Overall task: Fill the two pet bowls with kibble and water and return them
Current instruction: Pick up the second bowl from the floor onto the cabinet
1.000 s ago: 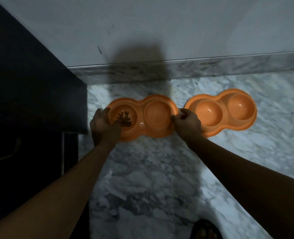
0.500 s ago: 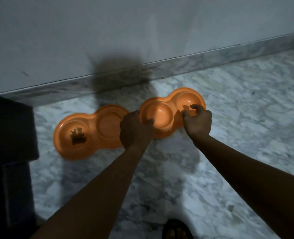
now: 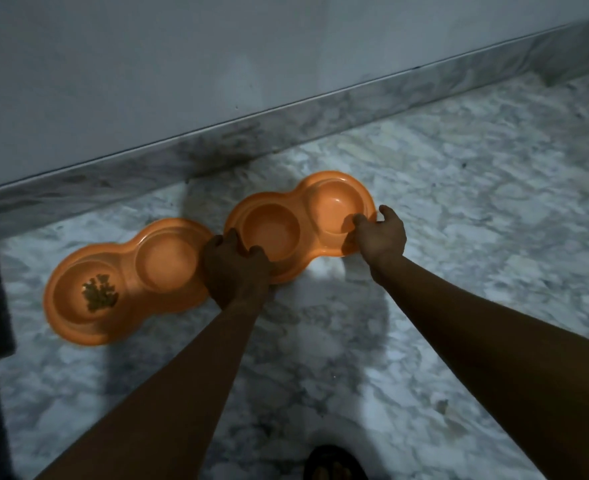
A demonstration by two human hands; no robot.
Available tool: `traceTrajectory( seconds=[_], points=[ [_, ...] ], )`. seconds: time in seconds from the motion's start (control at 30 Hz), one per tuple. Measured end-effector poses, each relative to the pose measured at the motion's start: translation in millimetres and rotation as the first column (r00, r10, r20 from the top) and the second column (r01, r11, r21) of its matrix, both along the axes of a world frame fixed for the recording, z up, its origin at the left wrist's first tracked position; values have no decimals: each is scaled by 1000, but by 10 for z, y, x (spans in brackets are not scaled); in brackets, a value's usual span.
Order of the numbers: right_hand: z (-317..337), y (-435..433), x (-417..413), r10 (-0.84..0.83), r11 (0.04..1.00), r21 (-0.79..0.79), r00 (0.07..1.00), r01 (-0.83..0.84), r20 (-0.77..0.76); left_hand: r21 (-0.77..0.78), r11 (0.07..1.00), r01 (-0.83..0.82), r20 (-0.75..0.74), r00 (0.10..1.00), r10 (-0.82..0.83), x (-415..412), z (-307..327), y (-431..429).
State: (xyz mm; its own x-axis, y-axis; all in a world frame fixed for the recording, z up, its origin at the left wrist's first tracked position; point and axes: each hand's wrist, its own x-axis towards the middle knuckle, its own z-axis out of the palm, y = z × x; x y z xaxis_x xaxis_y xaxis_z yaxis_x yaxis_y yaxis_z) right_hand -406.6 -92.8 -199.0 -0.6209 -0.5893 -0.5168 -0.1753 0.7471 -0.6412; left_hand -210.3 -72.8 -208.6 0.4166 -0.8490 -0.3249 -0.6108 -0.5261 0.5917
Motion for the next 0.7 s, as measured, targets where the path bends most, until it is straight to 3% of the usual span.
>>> traceTrajectory(
  seconds=[0.27, 0.43, 0.57, 0.7],
  points=[
    [1588, 473, 38, -134, 989, -32, 973, 142, 189, -94, 995, 24, -69, 997, -30, 306, 1712, 189],
    [3527, 890, 373, -152, 975, -104, 933, 196, 326, -158, 987, 7, -89, 996, -21, 665, 3561, 461],
    [5039, 1353, 700, -172, 956, -176, 936, 233, 307, -191, 980, 63, -31, 997, -70, 952, 5111, 858],
    [6425, 1788, 1032, -185, 932, -253, 939, 261, 289, -255, 965, 70, -97, 991, -98, 1259, 6464, 1246]
  ],
)
